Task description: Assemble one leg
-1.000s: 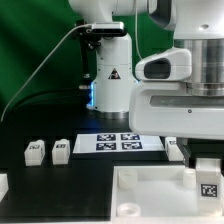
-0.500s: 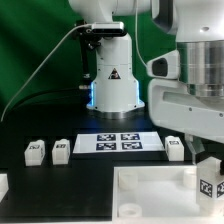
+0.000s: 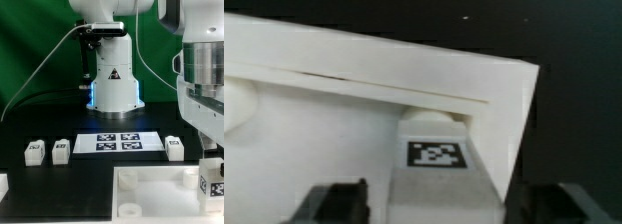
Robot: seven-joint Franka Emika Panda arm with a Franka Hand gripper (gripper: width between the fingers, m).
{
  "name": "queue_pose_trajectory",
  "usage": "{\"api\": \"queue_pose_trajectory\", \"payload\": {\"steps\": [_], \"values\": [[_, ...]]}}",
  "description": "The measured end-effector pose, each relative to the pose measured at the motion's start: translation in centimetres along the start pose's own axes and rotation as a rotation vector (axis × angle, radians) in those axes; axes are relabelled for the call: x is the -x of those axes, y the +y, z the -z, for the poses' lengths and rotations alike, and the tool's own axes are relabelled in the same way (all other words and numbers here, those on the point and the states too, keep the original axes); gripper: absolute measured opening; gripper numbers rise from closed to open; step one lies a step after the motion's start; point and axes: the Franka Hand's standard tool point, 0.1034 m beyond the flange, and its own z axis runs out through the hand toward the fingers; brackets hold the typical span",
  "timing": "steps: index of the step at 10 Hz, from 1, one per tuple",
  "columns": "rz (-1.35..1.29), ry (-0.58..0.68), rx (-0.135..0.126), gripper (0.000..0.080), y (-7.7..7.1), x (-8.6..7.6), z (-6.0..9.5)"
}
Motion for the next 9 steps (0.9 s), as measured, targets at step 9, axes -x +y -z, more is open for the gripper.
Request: {"api": "queue_pose_trajectory", "payload": {"steps": [9], "values": [[1.081,0.023,0.000,0.0648,0.6,0.3,-0.7]]}}
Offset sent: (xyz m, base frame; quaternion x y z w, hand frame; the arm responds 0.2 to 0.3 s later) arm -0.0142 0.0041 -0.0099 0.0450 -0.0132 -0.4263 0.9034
